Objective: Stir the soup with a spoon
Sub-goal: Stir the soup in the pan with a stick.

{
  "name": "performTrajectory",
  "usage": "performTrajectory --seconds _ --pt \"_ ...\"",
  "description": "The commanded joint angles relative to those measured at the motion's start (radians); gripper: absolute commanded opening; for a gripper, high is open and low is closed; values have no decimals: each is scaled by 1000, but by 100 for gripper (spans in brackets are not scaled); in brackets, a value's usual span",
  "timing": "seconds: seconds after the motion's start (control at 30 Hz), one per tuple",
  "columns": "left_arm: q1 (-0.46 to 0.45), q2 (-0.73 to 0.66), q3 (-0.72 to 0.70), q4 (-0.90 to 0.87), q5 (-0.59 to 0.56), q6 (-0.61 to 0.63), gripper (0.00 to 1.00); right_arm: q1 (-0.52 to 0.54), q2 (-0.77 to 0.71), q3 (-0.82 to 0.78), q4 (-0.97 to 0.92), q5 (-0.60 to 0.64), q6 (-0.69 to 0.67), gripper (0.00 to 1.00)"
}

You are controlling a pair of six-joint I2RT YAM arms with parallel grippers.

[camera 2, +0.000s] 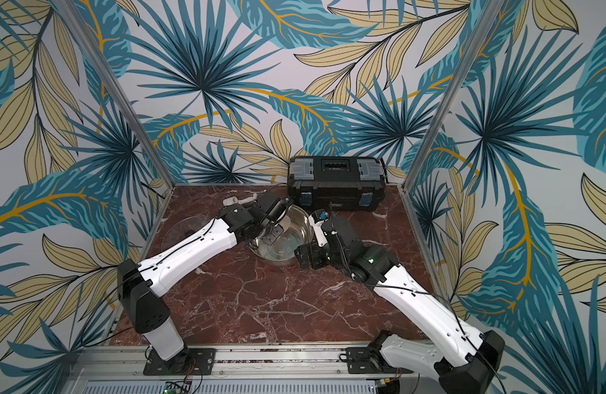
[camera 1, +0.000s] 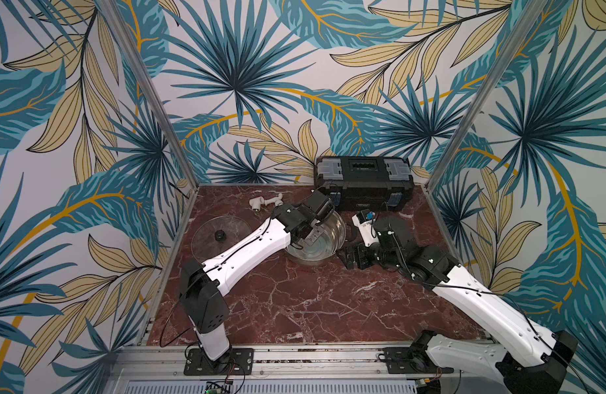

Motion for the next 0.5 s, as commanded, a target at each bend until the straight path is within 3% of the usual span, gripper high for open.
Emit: performTrajectory --seconds 0.0,0.3,0.47 --pt "-12 -9 63 34 68 -25 0 6 -14 -16 1 12 3 99" --pt "-12 -87 28 -80 221 -51 0 5 -14 -11 -5 12 -4 100" --pt "-4 -152 -26 -134 159 -37 0 5 -4 -17 7 4 -4 99"
